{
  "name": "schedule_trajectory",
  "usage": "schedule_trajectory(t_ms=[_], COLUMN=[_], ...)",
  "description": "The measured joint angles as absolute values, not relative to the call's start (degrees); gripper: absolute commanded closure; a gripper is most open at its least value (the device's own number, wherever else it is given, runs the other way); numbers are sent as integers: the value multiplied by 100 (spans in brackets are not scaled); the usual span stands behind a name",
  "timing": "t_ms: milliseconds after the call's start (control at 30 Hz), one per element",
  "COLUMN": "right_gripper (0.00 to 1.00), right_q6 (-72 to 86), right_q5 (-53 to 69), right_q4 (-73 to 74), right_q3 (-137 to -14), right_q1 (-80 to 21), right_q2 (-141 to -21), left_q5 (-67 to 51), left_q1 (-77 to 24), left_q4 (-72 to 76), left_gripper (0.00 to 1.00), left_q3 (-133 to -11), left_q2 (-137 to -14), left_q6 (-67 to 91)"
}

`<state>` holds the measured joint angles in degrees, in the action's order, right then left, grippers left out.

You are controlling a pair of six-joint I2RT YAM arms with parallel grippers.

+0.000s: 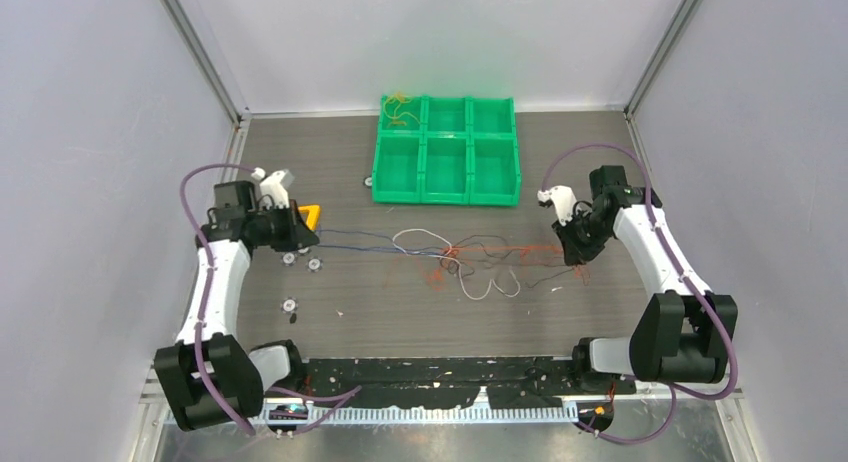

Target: Untangle the cables

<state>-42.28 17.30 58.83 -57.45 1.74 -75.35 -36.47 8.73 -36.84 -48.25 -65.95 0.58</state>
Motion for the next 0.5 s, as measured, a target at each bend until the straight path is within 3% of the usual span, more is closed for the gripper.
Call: schedule_trajectory(t_ms=[300, 500], right_gripper=[94, 95], right_q6=[-4995, -5325], right_q5=[1352, 1181], right_q4=[5964, 5929], right_q3=[-5636, -5605], right_q1=[930, 1466], right_q2=[-7771, -8132], left_q5=[-3916, -4060], left_q1=[2589, 3081], left_q4=[-4827, -5277], left_gripper=[100, 100], left_q3=[-5865, -6169], left_q2=[-6554, -6667], left_q6=[-1251, -1872])
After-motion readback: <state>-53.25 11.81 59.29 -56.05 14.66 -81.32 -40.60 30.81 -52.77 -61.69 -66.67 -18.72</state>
